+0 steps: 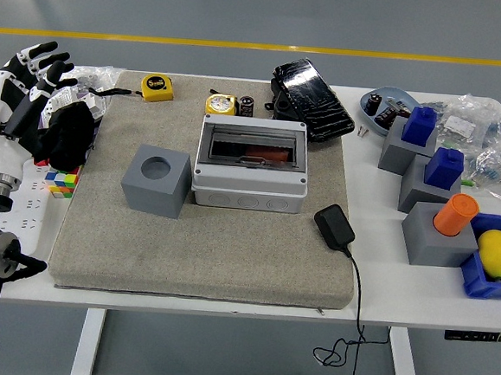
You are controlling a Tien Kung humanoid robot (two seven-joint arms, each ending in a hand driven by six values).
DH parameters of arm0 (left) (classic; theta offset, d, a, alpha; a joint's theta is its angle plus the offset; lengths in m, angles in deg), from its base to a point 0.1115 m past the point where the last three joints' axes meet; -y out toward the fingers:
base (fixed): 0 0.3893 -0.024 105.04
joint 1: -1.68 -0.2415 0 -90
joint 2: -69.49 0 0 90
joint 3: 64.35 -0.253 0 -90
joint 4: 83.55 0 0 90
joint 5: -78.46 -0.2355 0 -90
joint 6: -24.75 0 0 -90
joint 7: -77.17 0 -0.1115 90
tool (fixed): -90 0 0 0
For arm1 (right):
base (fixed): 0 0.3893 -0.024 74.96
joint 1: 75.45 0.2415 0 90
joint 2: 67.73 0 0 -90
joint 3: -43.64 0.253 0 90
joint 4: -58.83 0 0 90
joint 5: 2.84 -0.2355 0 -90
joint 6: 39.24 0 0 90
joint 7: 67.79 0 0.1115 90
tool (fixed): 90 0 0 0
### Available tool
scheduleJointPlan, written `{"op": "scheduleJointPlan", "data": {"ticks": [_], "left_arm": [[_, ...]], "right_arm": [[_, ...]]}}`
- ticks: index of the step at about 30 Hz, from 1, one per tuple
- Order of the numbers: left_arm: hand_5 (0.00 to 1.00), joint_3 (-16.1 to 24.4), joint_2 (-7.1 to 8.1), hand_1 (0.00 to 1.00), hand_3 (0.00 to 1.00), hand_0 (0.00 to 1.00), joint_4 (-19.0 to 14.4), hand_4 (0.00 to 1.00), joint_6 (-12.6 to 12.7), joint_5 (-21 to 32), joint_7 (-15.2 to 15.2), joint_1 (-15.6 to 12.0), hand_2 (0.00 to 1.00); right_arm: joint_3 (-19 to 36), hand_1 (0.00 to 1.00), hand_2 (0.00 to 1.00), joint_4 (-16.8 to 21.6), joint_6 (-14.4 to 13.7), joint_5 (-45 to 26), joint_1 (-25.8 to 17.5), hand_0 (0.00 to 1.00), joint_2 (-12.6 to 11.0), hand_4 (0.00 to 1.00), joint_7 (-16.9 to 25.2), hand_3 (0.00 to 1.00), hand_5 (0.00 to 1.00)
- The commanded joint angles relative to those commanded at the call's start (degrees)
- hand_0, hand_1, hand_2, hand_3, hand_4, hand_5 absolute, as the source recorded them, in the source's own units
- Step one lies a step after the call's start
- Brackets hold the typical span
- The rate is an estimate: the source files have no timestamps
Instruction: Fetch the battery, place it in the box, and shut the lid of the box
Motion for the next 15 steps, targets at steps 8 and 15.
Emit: {"op": "scheduleJointPlan", "data": {"ticks": [8,15], "left_arm": [[0.483,0.08,0.26,0.659,0.677,0.529,0.23,0.998,-0.51,-0.07,-0.35,-0.58,0.664],[0.482,-0.28,-0.03,0.65,0.673,0.52,0.2,0.998,-0.68,-0.15,-0.4,-0.85,0.664]], "right_arm": [[-0.08,0.641,0.676,0.0,0.16,0.24,-0.27,0.647,0.18,0.998,-0.57,0.591,0.581],[0.28,0.642,0.677,0.0,0.16,0.3,-0.77,0.647,0.26,0.998,-0.72,0.591,0.581]]}}
